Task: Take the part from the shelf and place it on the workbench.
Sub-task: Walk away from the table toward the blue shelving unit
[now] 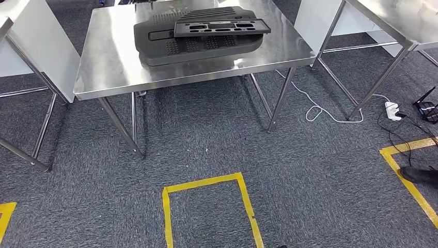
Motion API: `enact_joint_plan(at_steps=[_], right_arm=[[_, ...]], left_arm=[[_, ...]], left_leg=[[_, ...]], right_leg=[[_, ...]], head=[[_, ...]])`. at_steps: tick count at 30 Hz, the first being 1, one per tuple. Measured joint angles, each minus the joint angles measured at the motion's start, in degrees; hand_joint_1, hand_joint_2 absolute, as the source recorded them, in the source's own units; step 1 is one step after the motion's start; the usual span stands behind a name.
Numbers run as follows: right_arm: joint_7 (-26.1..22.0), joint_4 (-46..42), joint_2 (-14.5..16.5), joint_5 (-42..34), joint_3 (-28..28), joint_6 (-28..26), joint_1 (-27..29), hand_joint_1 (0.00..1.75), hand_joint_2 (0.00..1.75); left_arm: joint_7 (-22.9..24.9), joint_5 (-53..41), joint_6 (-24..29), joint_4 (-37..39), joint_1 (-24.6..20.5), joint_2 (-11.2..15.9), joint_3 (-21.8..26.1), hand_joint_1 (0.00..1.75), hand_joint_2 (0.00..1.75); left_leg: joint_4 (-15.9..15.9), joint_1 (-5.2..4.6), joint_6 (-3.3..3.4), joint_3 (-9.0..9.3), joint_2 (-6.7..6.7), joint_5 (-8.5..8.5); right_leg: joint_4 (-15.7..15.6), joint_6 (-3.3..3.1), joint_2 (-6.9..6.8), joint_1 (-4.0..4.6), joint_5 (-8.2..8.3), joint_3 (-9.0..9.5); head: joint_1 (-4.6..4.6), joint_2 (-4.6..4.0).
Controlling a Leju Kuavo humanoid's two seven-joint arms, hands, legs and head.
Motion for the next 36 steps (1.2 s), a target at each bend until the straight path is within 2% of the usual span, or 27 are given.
enact_joint_plan(at_steps=[3, 4, 5, 7, 9, 10, 12, 13, 14, 15, 16, 17, 18, 19, 20, 22, 23, 24, 26, 28, 29, 30, 31, 32, 34, 35, 36], right_arm=[[0.98, 1.96, 0.11, 0.29, 0.54, 0.61, -0.16, 0.00, 0.00], [1.44, 2.44, 0.11, 0.26, 0.65, 0.93, -0.32, 0.00, 0.00], [2.17, 2.87, 0.12, 0.10, 0.73, 1.43, -0.51, 0.00, 0.00], [4.35, 3.56, 0.16, -0.62, 0.78, 2.60, -0.79, 0.00, 0.00], [6.55, 4.00, 0.18, -1.36, 0.77, 3.11, -0.82, 0.00, 0.00], [7.53, 4.19, 0.20, -1.57, 0.77, 3.11, -0.82, 0.00, 0.00], [9.01, 4.41, 0.30, -1.89, 0.72, 2.77, -0.90, 0.00, 0.00], [9.46, 4.47, 0.35, -1.97, 0.68, 2.48, -0.94, 0.00, 0.00], [9.77, 4.51, 0.38, -1.98, 0.65, 2.16, -0.96, 0.00, 0.00], [9.94, 4.54, 0.41, -1.92, 0.63, 1.90, -0.97, 0.00, 0.00], [10.03, 4.57, 0.43, -1.85, 0.63, 1.69, -1.00, 0.00, 0.00], [10.07, 4.59, 0.44, -1.80, 0.63, 1.57, -1.08, 0.00, 0.00], [10.08, 4.60, 0.46, -1.76, 0.63, 1.52, -1.21, 0.00, 0.00], [10.08, 4.61, 0.50, -1.74, 0.63, 1.50, -1.34, 0.00, 0.00], [10.09, 4.63, 0.56, -1.73, 0.63, 1.48, -1.44, 0.00, 0.00], [10.08, 4.70, 0.70, -1.57, 0.63, 1.46, -1.50, 0.00, 0.00], [10.04, 4.76, 0.77, -1.31, 0.63, 1.46, -1.50, 0.00, 0.00], [9.98, 4.79, 0.81, -0.95, 0.63, 1.46, -1.50, 0.00, 0.00], [9.77, 4.83, 0.84, -0.07, 0.66, 1.46, -1.47, 0.00, 0.00], [9.60, 4.85, 0.91, 0.64, 0.71, 1.45, -1.43, 0.00, 0.00], [9.56, 4.87, 0.96, 0.90, 0.73, 1.41, -1.43, 0.00, 0.00], [9.54, 4.90, 1.01, 1.10, 0.75, 1.35, -1.43, 0.00, 0.00], [9.54, 4.92, 1.03, 1.25, 0.77, 1.23, -1.43, 0.00, 0.00], [9.54, 4.94, 1.04, 1.32, 0.79, 1.10, -1.43, 0.00, 0.00], [9.55, 4.97, 1.07, 1.37, 0.81, 0.89, -1.46, 0.00, 0.00], [9.55, 4.98, 1.09, 1.39, 0.81, 0.82, -1.50, 0.00, 0.00], [9.58, 4.99, 1.13, 1.42, 0.83, 0.77, -1.55, 0.00, 0.00]], left_arm=[[0.02, -0.03, -0.04, 0.00, -0.09, 0.10, 0.00, 0.00, 0.00], [0.01, -0.03, -0.06, 0.00, -0.12, 0.13, 0.00, 0.00, 0.00], [0.00, -0.03, -0.08, 0.00, -0.13, 0.14, -0.01, 0.00, 0.00], [-0.03, -0.03, -0.05, 0.00, -0.14, 0.15, -0.02, 0.00, 0.00], [-0.06, -0.03, 0.03, 0.01, -0.18, 0.13, -0.02, 0.00, 0.00], [-0.07, -0.03, 0.08, 0.02, -0.21, 0.13, -0.01, 0.00, 0.00], [-0.07, -0.03, 0.17, 0.02, -0.25, 0.15, 0.00, 0.00, 0.00], [-0.07, -0.03, 0.20, 0.02, -0.25, 0.15, 0.00, 0.00, 0.00], [-0.07, -0.03, 0.22, 0.02, -0.25, 0.13, 0.00, 0.00, 0.00], [-0.07, -0.03, 0.22, 0.02, -0.25, 0.10, 0.00, 0.00, 0.00], [-0.06, -0.03, 0.22, 0.02, -0.25, 0.07, -0.01, 0.00, 0.00], [-0.06, -0.03, 0.22, 0.02, -0.26, 0.03, -0.02, 0.00, 0.00], [-0.06, -0.03, 0.22, 0.02, -0.27, 0.01, -0.02, 0.00, 0.00], [-0.05, -0.03, 0.23, 0.02, -0.28, 0.01, -0.02, 0.00, 0.00], [-0.05, -0.03, 0.23, 0.02, -0.29, 0.00, -0.02, 0.00, 0.00], [-0.03, -0.06, 0.25, 0.02, -0.29, -0.01, -0.02, 0.00, 0.00], [-0.03, -0.08, 0.26, 0.02, -0.27, 0.01, -0.02, 0.00, 0.00], [-0.02, -0.09, 0.29, 0.02, -0.23, 0.05, -0.02, 0.00, 0.00], [-0.04, -0.11, 0.38, 0.02, -0.16, 0.14, -0.02, 0.00, 0.00], [-0.14, -0.11, 0.49, 0.02, -0.13, 0.19, -0.02, 0.00, 0.00], [-0.19, -0.10, 0.55, 0.02, -0.13, 0.20, -0.02, 0.00, 0.00], [-0.26, -0.07, 0.62, 0.02, -0.13, 0.22, -0.02, 0.00, 0.00], [-0.32, -0.05, 0.68, 0.02, -0.14, 0.26, -0.02, 0.00, 0.00], [-0.40, -0.01, 0.72, 0.02, -0.16, 0.31, -0.01, 0.00, 0.00], [-0.56, 0.04, 0.76, 0.02, -0.30, 0.39, -0.01, 0.00, 0.00], [-0.66, 0.06, 0.76, 0.02, -0.35, 0.39, -0.01, 0.00, 0.00], [-0.75, 0.08, 0.76, 0.02, -0.38, 0.40, -0.01, 0.00, 0.00]], left_leg=[[-10.39, -0.05, 0.43, 7.53, -0.08, 3.08], [-13.06, -0.16, 0.64, 9.10, -0.15, 3.36], [-14.24, -0.32, 0.86, 9.56, -0.21, 3.16], [-14.71, -0.54, 1.61, 9.09, -0.20, 3.58], [-15.15, -0.44, 2.77, 8.37, -0.02, 4.51], [-15.35, -0.33, 3.28, 7.82, 0.07, 5.08], [-15.33, -0.33, 3.75, 6.43, 0.21, 6.12], [-15.32, -0.35, 3.70, 5.71, 0.28, 6.62], [-15.30, -0.35, 3.63, 5.02, 0.37, 7.12], [-15.29, -0.32, 3.52, 4.38, 0.43, 7.60], [-15.29, -0.27, 3.35, 3.80, 0.46, 8.09], [-15.27, -0.23, 3.12, 3.34, 0.47, 8.57], [-15.23, -0.28, 2.81, 2.94, 0.46, 9.00], [-15.26, -0.34, 2.44, 2.71, 0.49, 9.47], [-15.27, -0.40, 2.06, 2.59, 0.51, 9.92], [-15.57, -0.40, 1.22, 2.56, 0.57, 10.83], [-15.47, -0.29, 0.88, 2.39, 0.53, 10.82], [-14.82, -0.21, 0.62, 2.05, 0.49, 9.95], [-10.15, -0.08, 0.39, 0.48, 0.32, 5.41], [-2.63, -0.09, 0.19, -1.38, 0.16, 0.49], [-0.11, -0.09, 0.10, -1.55, 0.11, -0.47], [0.43, -0.09, 0.07, -0.75, 0.11, -0.31], [-1.34, -0.07, 0.09, 1.18, 0.12, 0.72], [-4.98, -0.04, 0.14, 4.04, 0.12, 2.07], [-12.29, -0.09, 0.39, 9.02, 0.00, 3.21], [-14.34, -0.17, 0.62, 10.12, -0.06, 3.18], [-15.03, -0.33, 0.91, 10.22, -0.12, 2.94]], right_leg=[[1.06, 0.31, 0.09, 0.11, 0.34, -1.23], [1.39, 0.53, 0.09, 0.23, 0.47, -1.57], [1.58, 0.86, 0.10, 0.34, 0.67, -1.89], [1.59, 1.76, 0.15, 0.44, 1.26, -2.31], [2.69, 2.18, 0.25, 0.33, 0.38, -3.32], [4.74, 2.05, 0.29, 0.27, -1.18, -4.33], [11.68, 1.63, 0.31, 0.03, -5.54, -7.08], [15.09, 1.70, 0.30, -0.05, -7.07, -8.14], [17.10, 2.04, 0.30, -0.12, -7.68, -8.41], [16.94, 2.59, 0.29, -0.19, -7.26, -7.55], [14.52, 3.19, 0.29, -0.26, -6.16, -5.51], [10.42, 3.63, 0.27, -0.32, -4.96, -2.56], [5.65, 3.71, 0.27, -0.27, -4.27, 0.70], [2.07, 3.48, 0.33, -0.16, -3.88, 3.00], [-0.13, 3.08, 0.39, 0.00, -3.85, 4.24], [-0.77, 2.17, 0.52, 0.26, -3.55, 3.95], [-0.83, 1.67, 0.47, 0.06, -3.21, 3.58], [-0.88, 1.05, 0.40, -0.14, -2.76, 3.24], [-0.99, -0.09, 0.23, -0.46, -1.79, 2.39], [-0.91, -0.53, 0.15, -0.19, -0.98, 1.40], [-0.83, -0.52, 0.13, -0.08, -0.60, 0.97], [-0.69, -0.45, 0.12, -0.01, -0.26, 0.56], [-0.47, -0.34, 0.14, -0.01, 0.01, 0.18], [-0.11, -0.21, 0.18, -0.03, 0.20, -0.17], [0.72, 0.09, 0.22, 0.14, 0.42, -1.28], [1.07, 0.31, 0.21, 0.29, 0.54, -1.66], [1.23, 0.61, 0.20, 0.41, 0.74, -1.97]], head=[[-0.02, 0.00], [0.01, 0.00], [0.02, 0.00], [0.07, 0.00], [0.15, 0.00], [0.23, 0.00], [0.42, 0.00], [0.43, 0.00], [0.42, 0.00], [0.45, 0.00], [0.44, 0.00], [0.46, 0.00], [0.50, 0.00], [0.45, 0.00], [0.47, 0.00], [0.39, 0.00], [0.41, 0.00], [0.32, 0.00], [0.17, 0.00], [0.10, 0.00], [0.10, 0.00], [0.10, 0.00], [0.09, 0.00], [0.08, 0.00], [0.11, 0.00], [0.13, 0.00], [0.15, 0.00]])
